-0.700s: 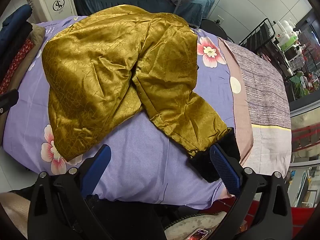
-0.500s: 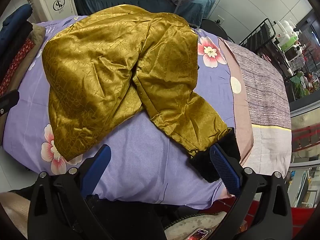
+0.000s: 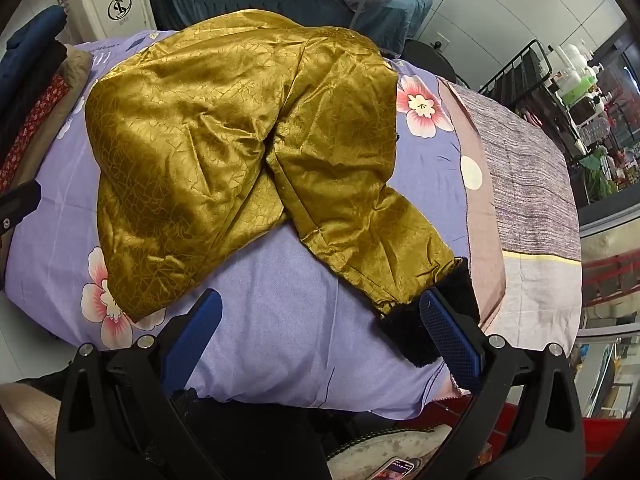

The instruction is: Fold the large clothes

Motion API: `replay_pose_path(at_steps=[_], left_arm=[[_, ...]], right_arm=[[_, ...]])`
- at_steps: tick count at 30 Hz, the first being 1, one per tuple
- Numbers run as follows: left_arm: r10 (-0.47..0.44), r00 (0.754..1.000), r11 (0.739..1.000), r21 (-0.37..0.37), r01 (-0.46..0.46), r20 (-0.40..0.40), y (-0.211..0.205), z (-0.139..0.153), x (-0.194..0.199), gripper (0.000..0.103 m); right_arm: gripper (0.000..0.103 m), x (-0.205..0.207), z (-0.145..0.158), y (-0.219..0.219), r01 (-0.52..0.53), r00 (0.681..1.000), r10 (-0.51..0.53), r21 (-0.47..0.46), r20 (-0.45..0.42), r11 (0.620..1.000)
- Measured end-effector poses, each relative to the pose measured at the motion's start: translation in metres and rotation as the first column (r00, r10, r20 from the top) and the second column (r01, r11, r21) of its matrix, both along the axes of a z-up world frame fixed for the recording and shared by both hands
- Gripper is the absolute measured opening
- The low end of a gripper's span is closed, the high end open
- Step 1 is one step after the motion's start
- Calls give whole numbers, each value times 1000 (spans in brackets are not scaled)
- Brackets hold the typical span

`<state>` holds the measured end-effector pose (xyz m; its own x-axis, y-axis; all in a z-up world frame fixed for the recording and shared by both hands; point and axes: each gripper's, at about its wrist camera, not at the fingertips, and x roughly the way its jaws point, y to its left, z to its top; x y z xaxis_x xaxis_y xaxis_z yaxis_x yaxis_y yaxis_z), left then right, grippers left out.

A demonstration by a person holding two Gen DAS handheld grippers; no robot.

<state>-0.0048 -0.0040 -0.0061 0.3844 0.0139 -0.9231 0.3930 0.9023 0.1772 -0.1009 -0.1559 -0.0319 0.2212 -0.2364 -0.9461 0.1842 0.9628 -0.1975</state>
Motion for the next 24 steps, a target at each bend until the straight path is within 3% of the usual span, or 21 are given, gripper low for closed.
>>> replay_pose_path(at_steps=[13,24], left_arm=[[-11,1000,998,57,13,-22,-1,-4,5,96],[-27,999,999,45,29,-28,-4,-5,4,96]], right_arm=[[98,1,1,-1,1,1000,-1,3,-2,1000],[98,0,0,-1,4,1000,-4,4,-2,1000]])
